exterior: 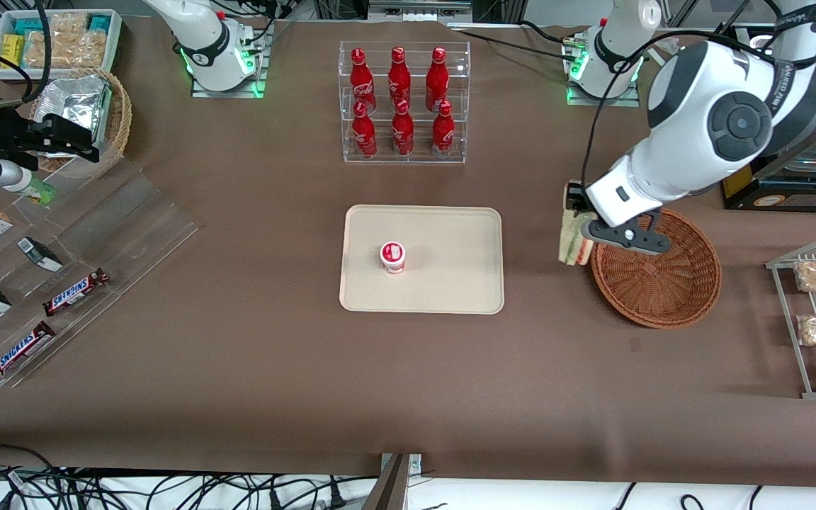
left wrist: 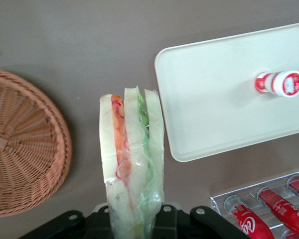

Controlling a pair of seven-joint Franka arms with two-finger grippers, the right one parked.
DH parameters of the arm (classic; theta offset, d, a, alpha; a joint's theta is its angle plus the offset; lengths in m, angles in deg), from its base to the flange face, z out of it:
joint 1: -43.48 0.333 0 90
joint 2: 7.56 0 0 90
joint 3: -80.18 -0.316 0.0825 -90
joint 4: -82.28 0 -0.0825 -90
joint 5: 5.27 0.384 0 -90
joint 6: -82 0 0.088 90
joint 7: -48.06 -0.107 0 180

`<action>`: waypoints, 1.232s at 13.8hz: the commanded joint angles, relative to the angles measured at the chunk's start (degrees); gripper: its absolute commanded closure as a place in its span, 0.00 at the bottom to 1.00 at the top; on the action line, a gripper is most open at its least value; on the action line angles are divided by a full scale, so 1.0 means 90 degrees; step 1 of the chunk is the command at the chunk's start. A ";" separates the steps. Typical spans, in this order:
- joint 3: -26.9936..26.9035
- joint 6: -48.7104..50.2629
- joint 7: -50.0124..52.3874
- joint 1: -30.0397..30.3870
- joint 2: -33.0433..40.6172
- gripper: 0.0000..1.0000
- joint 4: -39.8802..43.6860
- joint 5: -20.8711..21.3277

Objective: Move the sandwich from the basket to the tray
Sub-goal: 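Carry the held sandwich from the basket over the cream tray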

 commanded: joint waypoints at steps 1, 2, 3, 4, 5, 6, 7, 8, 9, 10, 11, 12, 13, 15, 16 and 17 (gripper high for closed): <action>0.0325 -0.0239 0.0292 0.0026 -0.0217 1.00 0.0103 -0.0072; 0.0423 -0.0443 0.0594 -0.0051 -0.0315 1.00 0.0094 -0.0053; 0.0424 -0.0629 0.0868 -0.0158 -0.0412 1.00 0.0074 -0.0043; 0.0433 -0.0766 0.1112 -0.0256 -0.0519 1.00 0.0074 0.0054; 0.0433 -0.0855 0.1395 -0.0364 -0.0617 1.00 0.0064 0.0200; 0.0433 -0.0933 0.1630 -0.0461 -0.0744 1.00 0.0064 0.0288; 0.0433 -0.1069 0.1797 -0.0559 -0.0871 1.00 0.0035 0.0415; 0.0433 -0.1283 0.2060 -0.0686 -0.0978 1.00 -0.0014 0.0474; 0.0424 -0.1498 0.2343 -0.0784 -0.1105 1.00 -0.0024 0.0485; 0.0424 -0.1664 0.2539 -0.0901 -0.1232 1.00 -0.0024 0.0572; 0.0424 -0.1772 0.2792 -0.0989 -0.1369 1.00 -0.0024 0.0882; 0.0424 -0.1957 0.3075 -0.1067 -0.1525 1.00 -0.0024 0.1185; 0.0424 -0.2172 0.3329 -0.1193 -0.1691 1.00 -0.0024 0.1400; 0.0424 -0.2456 0.3720 -0.1360 -0.2013 1.00 -0.0024 0.1888; 0.0424 -0.2583 0.3945 -0.1438 -0.2160 1.00 -0.0024 0.2133; 0.0424 -0.2700 0.4140 -0.1497 -0.2306 1.00 -0.0024 0.2377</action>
